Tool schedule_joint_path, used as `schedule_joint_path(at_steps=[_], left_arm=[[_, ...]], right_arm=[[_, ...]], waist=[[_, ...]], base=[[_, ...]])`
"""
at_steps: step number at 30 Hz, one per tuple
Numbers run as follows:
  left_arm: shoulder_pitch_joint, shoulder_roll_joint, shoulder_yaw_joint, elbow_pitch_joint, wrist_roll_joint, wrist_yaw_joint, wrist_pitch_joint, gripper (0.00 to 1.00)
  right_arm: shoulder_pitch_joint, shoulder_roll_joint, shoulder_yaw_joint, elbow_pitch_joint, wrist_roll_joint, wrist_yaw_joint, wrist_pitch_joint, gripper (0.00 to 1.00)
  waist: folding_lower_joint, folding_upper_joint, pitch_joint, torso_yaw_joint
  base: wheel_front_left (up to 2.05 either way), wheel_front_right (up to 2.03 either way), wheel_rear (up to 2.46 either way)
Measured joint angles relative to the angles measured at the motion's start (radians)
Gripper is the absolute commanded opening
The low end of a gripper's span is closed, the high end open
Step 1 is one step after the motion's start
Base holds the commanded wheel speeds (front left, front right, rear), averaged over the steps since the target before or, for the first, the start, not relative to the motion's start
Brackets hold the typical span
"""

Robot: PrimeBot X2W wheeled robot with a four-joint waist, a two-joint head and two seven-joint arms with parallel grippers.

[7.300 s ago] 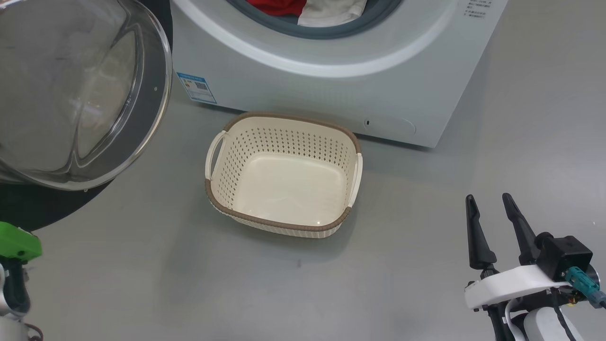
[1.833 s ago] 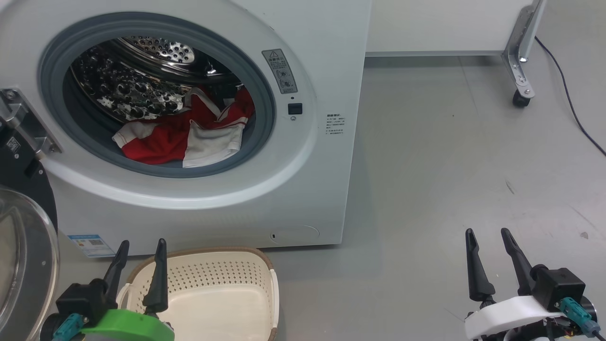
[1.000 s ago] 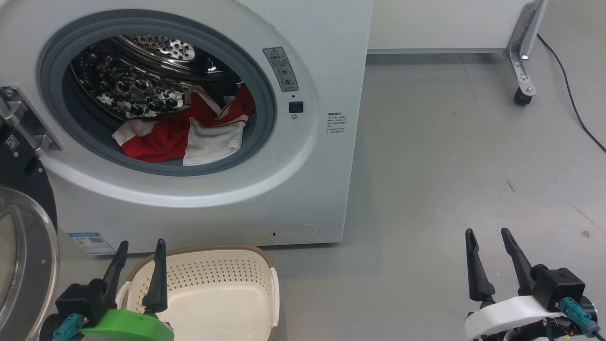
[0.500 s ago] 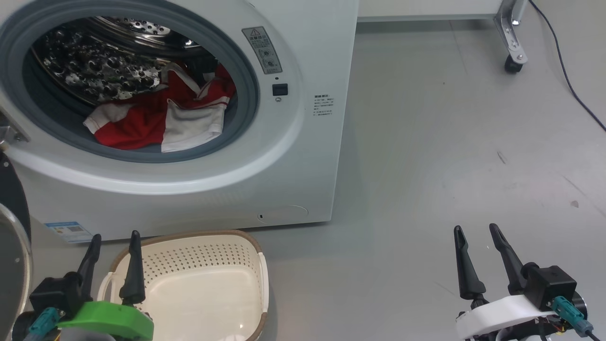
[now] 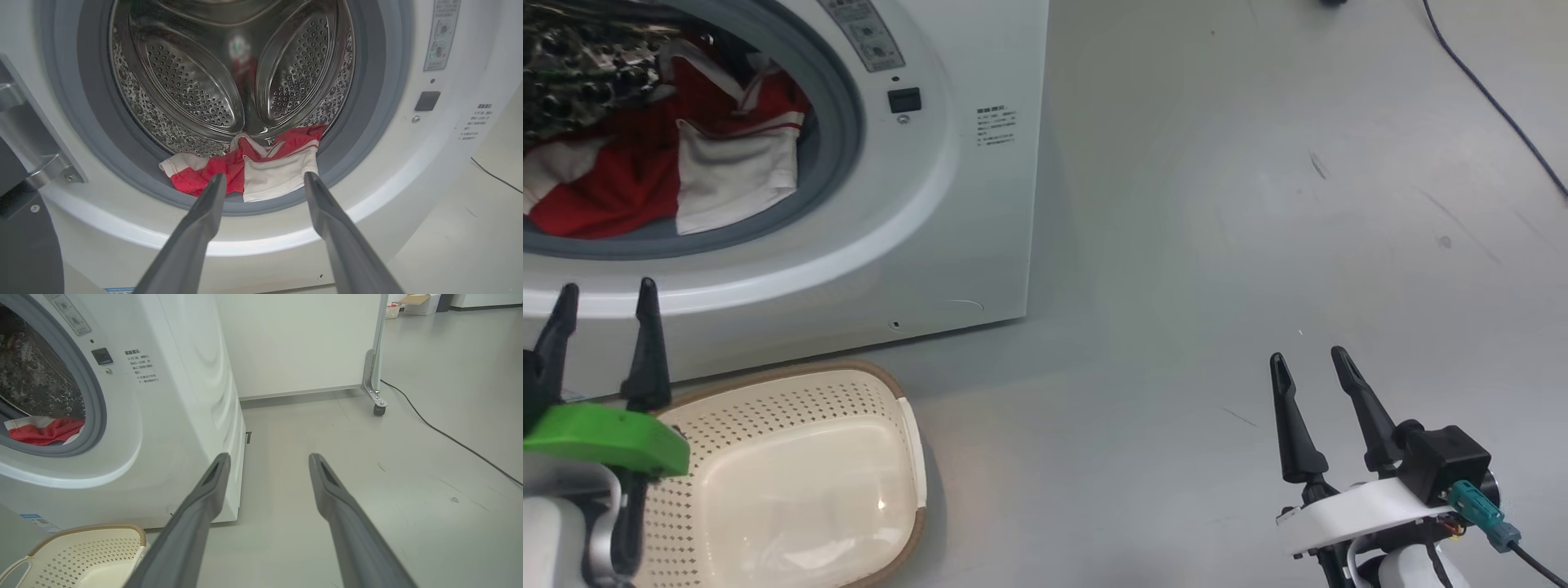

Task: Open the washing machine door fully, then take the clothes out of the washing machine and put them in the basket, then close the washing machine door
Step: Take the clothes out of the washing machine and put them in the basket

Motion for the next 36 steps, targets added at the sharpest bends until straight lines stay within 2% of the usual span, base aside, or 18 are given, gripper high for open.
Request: schedule_joint_path(at_steps=[6,9,17,20,26,36], left_arm=[[-0.12,0.051,0.007,0.009,-0.002,0.003,0.087,1.0],[-0.183,0.055,0.013,0.027,-0.011,0.01,0.133,1.0],[-0.309,0.056,0.071,0.146,-0.101,0.071,0.272,1.0],[-0.349,0.062,0.087,0.189,-0.116,0.081,0.316,1.0],[-0.437,0.075,0.094,0.256,-0.126,0.1,0.398,1.0],[-0.554,0.142,0.124,0.365,-0.106,0.128,0.484,1.0]], right_arm=[[-0.031,0.02,0.025,0.002,0.0,0.002,0.0,1.0],[-0.043,0.027,0.031,0.005,0.0,0.004,0.0,1.0],[-0.081,0.035,0.043,0.007,0.001,0.009,0.0,1.0],[-0.084,0.039,0.042,0.007,0.002,0.009,0.0,1.0],[-0.096,0.045,0.043,0.004,0.002,0.009,0.0,1.0],[-0.128,0.049,0.062,-0.007,0.003,0.01,0.0,1.0]], waist=[[0.0,0.0,0.064,-0.063],[0.0,0.0,0.094,-0.094],[0.0,0.0,0.159,-0.173],[0.0,0.0,0.178,-0.2],[0.0,0.0,0.214,-0.238],[0.0001,0.0,0.256,-0.273]], base=[[0.0,0.0,0.0],[0.0,0.0,0.0],[0.0,0.0,0.0],[0.0,0.0,0.0],[0.0,0.0,0.0],[0.0,0.0,0.0]])
